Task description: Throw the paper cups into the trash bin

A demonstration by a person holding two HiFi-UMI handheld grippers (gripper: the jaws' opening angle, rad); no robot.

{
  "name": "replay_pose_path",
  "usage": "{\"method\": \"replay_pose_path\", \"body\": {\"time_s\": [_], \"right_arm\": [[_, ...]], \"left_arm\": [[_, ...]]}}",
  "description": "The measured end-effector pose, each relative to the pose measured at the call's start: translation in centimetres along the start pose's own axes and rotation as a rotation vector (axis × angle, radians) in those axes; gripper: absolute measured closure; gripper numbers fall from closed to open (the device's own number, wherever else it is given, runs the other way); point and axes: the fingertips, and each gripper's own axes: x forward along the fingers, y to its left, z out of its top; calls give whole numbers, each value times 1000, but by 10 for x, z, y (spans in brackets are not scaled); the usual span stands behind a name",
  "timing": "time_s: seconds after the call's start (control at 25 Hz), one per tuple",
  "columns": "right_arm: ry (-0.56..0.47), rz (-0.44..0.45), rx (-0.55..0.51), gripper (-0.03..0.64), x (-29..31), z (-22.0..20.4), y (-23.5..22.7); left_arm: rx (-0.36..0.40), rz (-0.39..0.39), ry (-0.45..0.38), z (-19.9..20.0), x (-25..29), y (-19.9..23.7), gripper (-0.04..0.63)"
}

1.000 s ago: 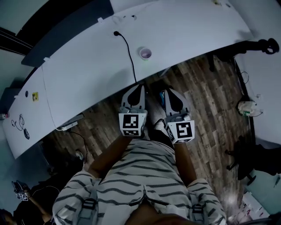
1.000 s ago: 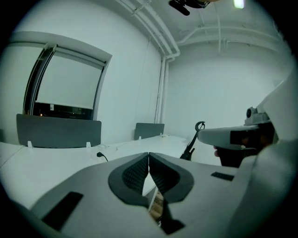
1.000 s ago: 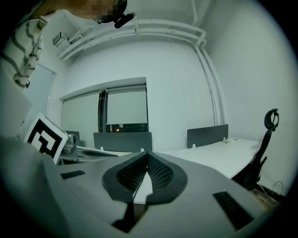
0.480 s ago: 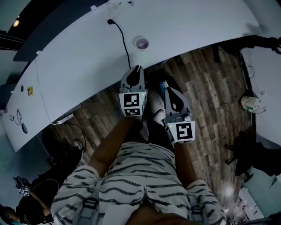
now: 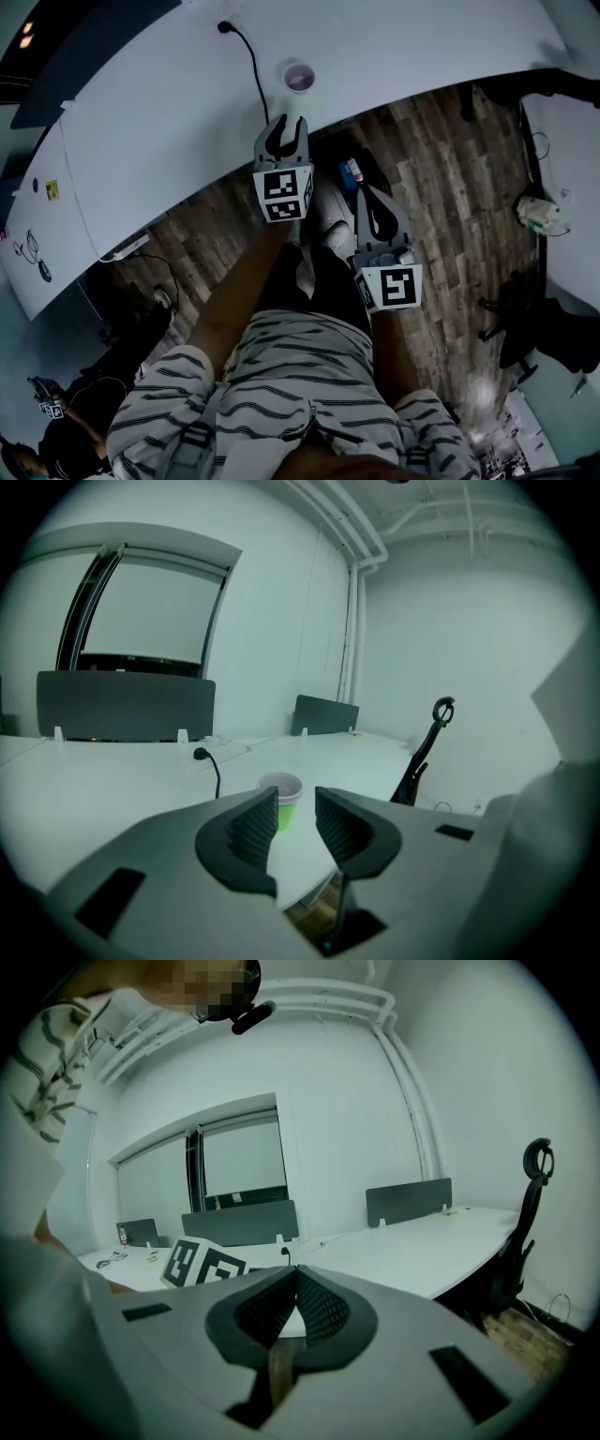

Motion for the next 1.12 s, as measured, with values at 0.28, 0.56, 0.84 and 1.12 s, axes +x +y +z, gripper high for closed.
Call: {"method": "replay_pose_path", "body": {"time_s": [0.28, 0.56, 0.84, 1.12], "right_arm": [[24, -5, 17, 607, -2, -15, 3], [43, -14, 30, 607, -3, -26, 3], [61, -21, 37, 607, 1, -37, 7], [76, -22, 38, 607, 1, -43, 5]], "left_arm": [[-6, -2, 8, -19, 23, 4, 414], [2, 2, 23, -34, 46, 11, 377], [27, 4, 36, -40, 70, 19, 348], [68, -1, 54, -44, 92, 14, 325]]}}
